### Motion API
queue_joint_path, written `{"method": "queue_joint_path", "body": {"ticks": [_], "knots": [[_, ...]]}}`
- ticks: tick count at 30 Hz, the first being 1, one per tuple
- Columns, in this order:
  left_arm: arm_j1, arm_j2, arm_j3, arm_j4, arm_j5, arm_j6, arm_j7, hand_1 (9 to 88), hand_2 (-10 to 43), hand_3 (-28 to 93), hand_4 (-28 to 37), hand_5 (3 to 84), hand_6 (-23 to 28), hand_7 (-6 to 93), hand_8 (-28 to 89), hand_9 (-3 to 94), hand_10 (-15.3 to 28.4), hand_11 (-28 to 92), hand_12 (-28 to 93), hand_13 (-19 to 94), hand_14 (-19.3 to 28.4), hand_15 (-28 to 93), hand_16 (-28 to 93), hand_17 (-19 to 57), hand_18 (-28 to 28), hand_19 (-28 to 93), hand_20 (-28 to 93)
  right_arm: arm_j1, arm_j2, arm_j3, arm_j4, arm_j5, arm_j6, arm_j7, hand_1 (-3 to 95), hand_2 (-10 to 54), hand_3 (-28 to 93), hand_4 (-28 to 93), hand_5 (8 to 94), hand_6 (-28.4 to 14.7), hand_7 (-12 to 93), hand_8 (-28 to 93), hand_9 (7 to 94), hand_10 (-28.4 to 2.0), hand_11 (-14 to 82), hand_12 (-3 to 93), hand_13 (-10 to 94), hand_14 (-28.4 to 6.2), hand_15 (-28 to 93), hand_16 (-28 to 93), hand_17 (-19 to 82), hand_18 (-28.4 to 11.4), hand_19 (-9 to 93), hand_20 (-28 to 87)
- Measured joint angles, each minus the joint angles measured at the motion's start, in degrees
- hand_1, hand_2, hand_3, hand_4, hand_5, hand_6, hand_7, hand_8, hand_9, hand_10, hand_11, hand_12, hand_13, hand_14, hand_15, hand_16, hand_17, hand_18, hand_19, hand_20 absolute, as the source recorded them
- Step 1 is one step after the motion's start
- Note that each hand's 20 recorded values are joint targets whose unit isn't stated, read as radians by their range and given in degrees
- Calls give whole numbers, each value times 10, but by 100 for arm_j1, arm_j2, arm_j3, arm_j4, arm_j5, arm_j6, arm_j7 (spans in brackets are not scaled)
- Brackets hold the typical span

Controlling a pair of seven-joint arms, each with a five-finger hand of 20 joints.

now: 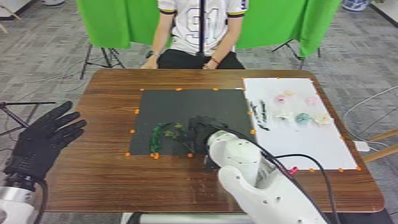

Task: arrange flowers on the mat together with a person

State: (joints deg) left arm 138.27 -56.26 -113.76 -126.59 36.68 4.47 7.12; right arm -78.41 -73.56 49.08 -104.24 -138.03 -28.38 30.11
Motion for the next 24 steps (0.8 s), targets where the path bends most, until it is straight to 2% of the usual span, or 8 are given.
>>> {"method": "queue_joint_path", "body": {"ticks": [7,19,24], "knots": [[-6,-7,9,2,7,0,-1,263,1,709,-240,333,43,154,-79,297,129,196,198,246,156,328,27,-71,231,481,159,-18,-24,-16,22,138,-99,-82,127,125,683,-223,897,4,427,-93,937,-73,601,345,912,-69,767,333,645,-207,932,706],[-47,-1,42,10,7,-1,3,261,0,711,-240,332,42,154,-79,297,129,196,198,245,156,330,27,-71,231,481,159,-46,-213,60,70,159,-98,-111,123,128,685,-219,894,3,420,-88,937,-72,595,347,909,-69,765,333,639,-209,932,705],[-23,-6,20,4,7,1,12,261,1,710,-241,333,43,154,-79,297,128,197,198,245,157,329,27,-71,231,481,159,-218,-124,444,-300,194,-98,-124,126,124,693,-216,894,3,428,-85,937,-72,604,348,908,-71,767,332,639,-211,932,707]]}}
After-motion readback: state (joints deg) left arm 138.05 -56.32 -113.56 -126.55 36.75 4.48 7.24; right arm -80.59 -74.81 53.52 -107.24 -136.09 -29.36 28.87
